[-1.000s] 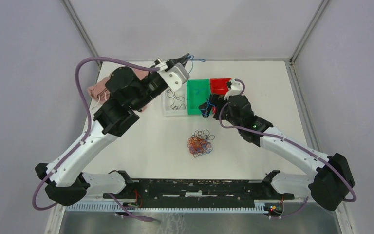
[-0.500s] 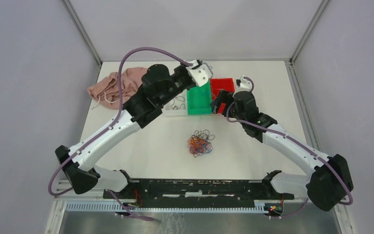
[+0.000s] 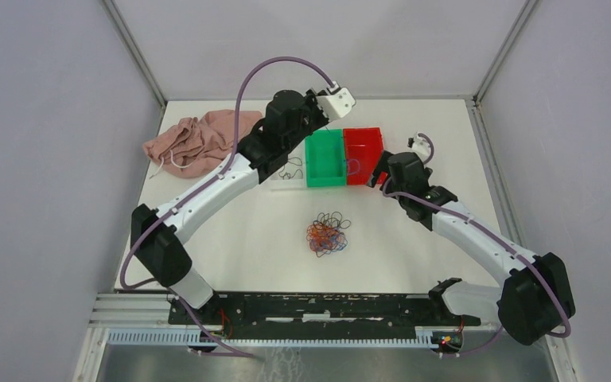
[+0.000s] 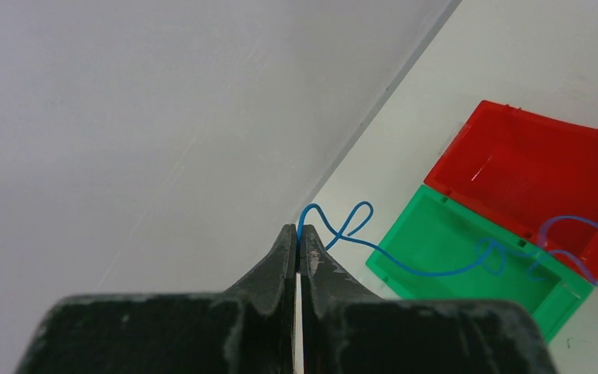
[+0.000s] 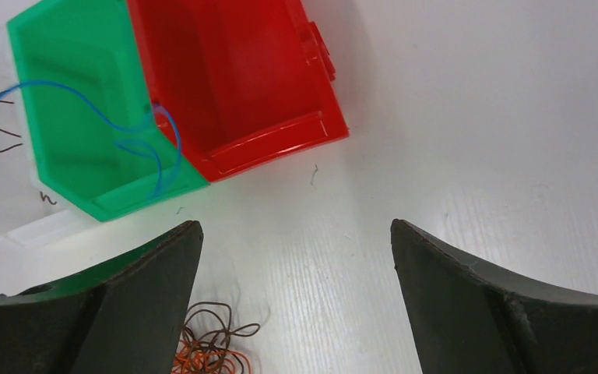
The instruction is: Untangle the cables
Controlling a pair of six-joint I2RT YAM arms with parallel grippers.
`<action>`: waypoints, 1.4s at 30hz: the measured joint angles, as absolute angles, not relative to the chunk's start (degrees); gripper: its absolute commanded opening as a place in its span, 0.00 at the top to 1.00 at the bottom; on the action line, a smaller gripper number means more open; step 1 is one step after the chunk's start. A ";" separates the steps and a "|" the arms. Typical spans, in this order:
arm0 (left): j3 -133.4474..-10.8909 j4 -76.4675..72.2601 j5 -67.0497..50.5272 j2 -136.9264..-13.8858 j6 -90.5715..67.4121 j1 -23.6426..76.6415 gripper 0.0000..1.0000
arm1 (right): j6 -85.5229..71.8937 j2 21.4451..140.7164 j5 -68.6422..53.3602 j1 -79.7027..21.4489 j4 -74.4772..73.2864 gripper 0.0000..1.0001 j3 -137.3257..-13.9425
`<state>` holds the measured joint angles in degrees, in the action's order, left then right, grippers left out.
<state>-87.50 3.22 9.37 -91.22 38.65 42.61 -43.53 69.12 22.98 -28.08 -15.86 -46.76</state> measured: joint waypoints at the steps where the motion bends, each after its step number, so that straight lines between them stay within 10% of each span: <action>1: -87.61 3.29 9.43 -92.01 38.63 42.09 0.97 | -43.77 69.06 23.29 -27.94 -16.10 0.02 -46.41; 42: -90.11 10.31 6.61 -113.03 33.47 39.46 0.97 | -45.30 64.66 24.53 -26.44 -17.85 0.05 -44.23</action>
<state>-90.11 10.31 6.61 -113.03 33.47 39.46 -45.30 64.66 24.53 -26.44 -17.85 -44.23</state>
